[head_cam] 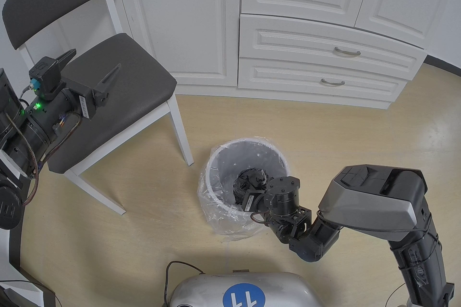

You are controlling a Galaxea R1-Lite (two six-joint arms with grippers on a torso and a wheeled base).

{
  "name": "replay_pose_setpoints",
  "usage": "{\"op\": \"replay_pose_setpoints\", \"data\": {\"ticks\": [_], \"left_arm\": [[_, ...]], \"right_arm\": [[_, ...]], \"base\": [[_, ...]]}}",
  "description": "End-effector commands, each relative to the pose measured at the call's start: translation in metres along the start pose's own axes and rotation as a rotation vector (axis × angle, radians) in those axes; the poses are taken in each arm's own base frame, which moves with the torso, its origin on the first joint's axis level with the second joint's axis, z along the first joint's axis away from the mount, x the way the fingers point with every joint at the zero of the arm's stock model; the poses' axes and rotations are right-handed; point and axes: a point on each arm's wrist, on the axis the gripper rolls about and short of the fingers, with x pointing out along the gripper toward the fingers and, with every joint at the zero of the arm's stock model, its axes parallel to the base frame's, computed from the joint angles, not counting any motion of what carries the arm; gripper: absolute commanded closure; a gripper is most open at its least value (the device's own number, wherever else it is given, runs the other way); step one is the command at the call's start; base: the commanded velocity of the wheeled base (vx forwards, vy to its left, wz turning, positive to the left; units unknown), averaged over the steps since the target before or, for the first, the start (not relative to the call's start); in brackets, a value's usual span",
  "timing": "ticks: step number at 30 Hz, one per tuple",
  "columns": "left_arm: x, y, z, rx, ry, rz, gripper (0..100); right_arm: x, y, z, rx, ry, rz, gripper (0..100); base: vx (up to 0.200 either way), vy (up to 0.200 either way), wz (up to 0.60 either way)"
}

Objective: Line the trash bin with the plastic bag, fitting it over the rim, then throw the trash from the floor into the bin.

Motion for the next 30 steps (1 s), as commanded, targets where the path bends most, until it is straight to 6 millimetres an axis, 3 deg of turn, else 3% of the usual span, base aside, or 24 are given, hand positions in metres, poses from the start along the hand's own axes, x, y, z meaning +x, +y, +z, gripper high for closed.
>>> {"op": "replay_pose_setpoints", "data": {"ticks": [1, 8, 18, 23, 30], "left_arm": [[0.0, 0.0, 0.0, 0.0, 0.0, 0.0, 0], [0.0, -0.001, 0.0, 0.0, 0.001, -0.002, 0], [0.0, -0.001, -0.001, 0.001, 0.002, -0.004, 0], [0.001, -0.002, -0.003, 0.033, 0.009, -0.007, 0], [0.0, -0.002, -0.002, 0.033, 0.008, -0.006, 0]], "right_arm": [[0.003, -0.001, -0.004, -0.008, 0.038, -0.02, 100], [0.002, 0.006, 0.002, 0.048, 0.034, -0.011, 100], [0.03, 0.002, -0.018, 0.101, 0.076, -0.069, 100], [0.047, 0.006, -0.015, 0.139, -0.042, -0.133, 100], [0.047, 0.007, -0.013, 0.162, -0.06, -0.126, 100]], "base": [[0.0, 0.0, 0.0], [0.0, 0.0, 0.0], [0.0, 0.0, 0.0], [0.0, 0.0, 0.0], [0.0, 0.0, 0.0]]}}
